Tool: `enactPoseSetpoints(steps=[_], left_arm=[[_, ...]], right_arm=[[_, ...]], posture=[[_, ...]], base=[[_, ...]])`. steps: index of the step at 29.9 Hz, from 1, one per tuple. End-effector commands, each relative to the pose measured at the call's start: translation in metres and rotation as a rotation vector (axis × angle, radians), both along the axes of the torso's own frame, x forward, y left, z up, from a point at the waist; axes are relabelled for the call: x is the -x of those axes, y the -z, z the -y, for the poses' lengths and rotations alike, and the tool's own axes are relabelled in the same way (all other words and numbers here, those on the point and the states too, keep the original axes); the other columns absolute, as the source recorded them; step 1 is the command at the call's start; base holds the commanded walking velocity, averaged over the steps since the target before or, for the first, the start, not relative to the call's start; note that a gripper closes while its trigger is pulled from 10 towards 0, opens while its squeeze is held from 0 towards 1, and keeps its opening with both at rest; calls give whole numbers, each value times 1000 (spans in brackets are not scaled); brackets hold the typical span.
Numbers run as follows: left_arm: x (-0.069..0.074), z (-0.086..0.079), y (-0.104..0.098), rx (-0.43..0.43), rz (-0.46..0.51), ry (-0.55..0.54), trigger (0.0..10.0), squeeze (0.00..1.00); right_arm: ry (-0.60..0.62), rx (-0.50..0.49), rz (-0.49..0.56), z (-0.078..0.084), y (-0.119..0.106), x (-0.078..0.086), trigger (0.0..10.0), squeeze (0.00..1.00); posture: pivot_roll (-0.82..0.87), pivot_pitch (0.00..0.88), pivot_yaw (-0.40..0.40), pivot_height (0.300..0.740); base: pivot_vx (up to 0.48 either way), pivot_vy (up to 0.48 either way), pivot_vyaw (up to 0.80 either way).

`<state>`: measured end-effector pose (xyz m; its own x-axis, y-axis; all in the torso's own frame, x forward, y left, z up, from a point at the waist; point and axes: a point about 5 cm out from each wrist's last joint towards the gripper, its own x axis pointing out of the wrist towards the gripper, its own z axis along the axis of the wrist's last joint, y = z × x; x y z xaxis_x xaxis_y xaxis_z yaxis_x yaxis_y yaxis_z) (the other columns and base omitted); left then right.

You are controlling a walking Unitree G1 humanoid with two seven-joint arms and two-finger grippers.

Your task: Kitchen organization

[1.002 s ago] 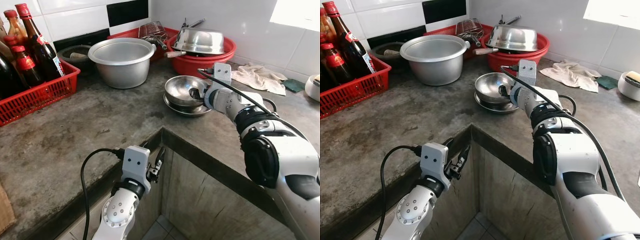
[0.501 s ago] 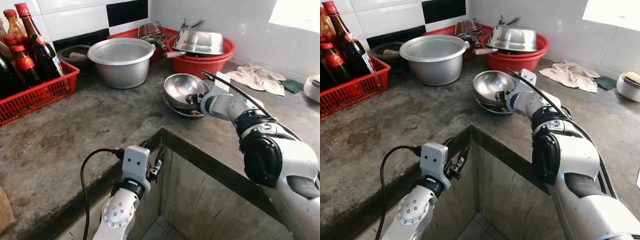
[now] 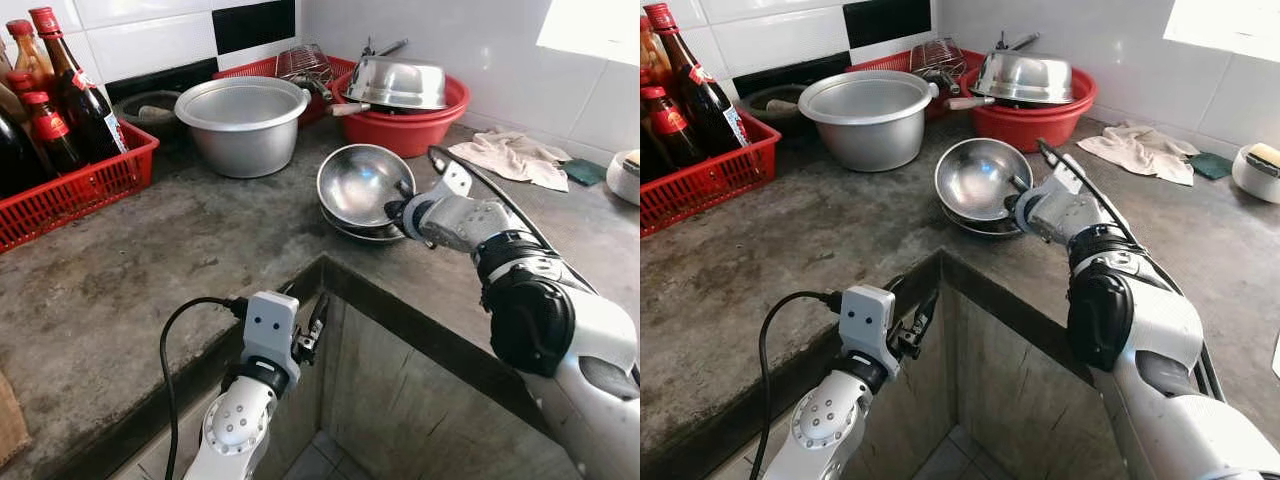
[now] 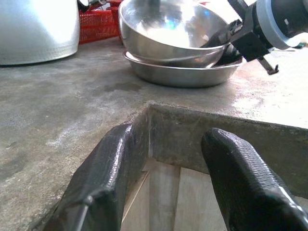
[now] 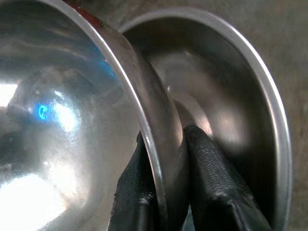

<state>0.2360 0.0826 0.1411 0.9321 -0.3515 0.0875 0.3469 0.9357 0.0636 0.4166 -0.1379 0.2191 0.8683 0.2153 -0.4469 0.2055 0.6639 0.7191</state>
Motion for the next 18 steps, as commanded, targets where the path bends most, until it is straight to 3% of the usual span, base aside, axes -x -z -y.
enactPoseSetpoints(steps=[1,6,11,17,18], left_arm=[[-1,0,-4,-9,18,-4,10000,0],[-3,0,-5,-14,23,2,10000,0],[-6,0,-6,-10,28,9,10000,0],[-7,1,-7,-10,29,18,10000,0],[-7,1,-7,-7,31,23,10000,0]], right_arm=[[18,-77,-10,1,5,1,0,0],[25,-182,19,3,7,3,0,0],[46,-33,322,9,-5,21,0,0],[39,209,515,10,-8,52,0,0],[49,271,554,11,-8,63,0,0]], posture=[[117,57,-49,740],[112,47,-39,740],[100,41,-22,740],[90,41,-12,740],[86,42,-8,740]], base=[[0,0,0],[0,0,0],[0,0,0],[0,0,0],[0,0,0]])
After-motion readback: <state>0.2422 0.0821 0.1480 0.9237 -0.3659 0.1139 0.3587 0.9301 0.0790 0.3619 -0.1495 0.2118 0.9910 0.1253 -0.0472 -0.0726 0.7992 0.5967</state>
